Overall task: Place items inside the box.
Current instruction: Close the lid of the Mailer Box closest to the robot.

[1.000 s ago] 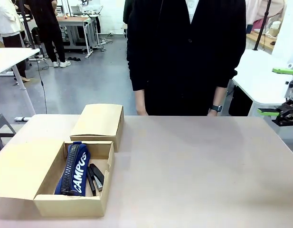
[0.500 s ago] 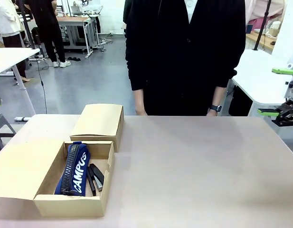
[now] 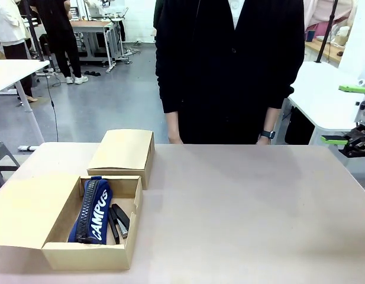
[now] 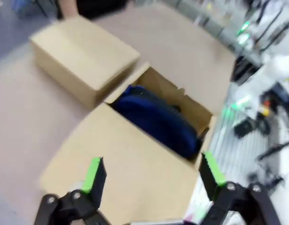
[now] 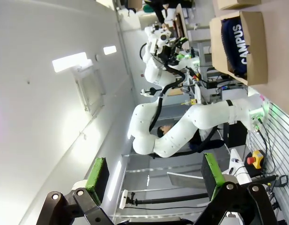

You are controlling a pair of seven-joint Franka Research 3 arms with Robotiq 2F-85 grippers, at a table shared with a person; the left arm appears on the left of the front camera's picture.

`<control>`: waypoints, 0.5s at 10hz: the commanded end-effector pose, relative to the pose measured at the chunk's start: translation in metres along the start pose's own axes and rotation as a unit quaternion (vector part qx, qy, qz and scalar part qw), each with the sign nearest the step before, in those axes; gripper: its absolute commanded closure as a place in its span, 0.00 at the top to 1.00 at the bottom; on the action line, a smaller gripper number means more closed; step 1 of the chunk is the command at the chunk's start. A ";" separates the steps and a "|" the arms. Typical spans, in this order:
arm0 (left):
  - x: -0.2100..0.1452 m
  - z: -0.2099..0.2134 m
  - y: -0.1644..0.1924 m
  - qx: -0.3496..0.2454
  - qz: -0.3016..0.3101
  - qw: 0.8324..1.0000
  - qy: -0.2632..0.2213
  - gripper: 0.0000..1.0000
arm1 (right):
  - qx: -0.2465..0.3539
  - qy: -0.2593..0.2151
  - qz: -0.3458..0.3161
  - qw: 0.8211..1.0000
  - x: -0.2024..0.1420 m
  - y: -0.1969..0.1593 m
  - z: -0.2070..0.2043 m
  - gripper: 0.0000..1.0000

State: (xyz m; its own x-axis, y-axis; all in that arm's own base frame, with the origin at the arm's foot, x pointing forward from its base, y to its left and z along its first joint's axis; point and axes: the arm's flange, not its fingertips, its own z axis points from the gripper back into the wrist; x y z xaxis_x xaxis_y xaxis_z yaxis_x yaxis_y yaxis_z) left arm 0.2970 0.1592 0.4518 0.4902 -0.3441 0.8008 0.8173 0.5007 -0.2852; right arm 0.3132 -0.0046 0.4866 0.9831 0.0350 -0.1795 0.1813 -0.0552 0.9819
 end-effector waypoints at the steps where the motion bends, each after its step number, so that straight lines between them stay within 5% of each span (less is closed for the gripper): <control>1: -0.040 0.012 0.018 0.031 -0.197 0.980 -0.008 1.00 | 0.012 0.000 -0.009 1.000 -0.002 0.006 -0.001 1.00; 3: -0.046 0.021 0.027 0.084 -0.213 0.973 0.007 1.00 | 0.012 0.000 -0.009 1.000 -0.002 0.006 -0.001 1.00; 4: -0.034 0.015 0.012 0.017 -0.138 0.990 0.033 1.00 | 0.012 0.000 -0.009 1.000 -0.002 0.006 -0.001 1.00; 5: -0.034 0.015 0.012 0.017 -0.138 0.990 0.033 1.00 | 0.012 0.000 -0.009 1.000 -0.002 0.006 -0.001 1.00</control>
State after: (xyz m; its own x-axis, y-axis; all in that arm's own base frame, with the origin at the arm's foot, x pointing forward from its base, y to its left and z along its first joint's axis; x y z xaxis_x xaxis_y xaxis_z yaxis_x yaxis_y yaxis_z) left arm 0.2850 0.1984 0.4235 0.2040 -0.5614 0.8020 0.9192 0.3917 0.0403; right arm 0.3133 -0.0046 0.4864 0.9830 0.0354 -0.1804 0.1822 -0.0555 0.9817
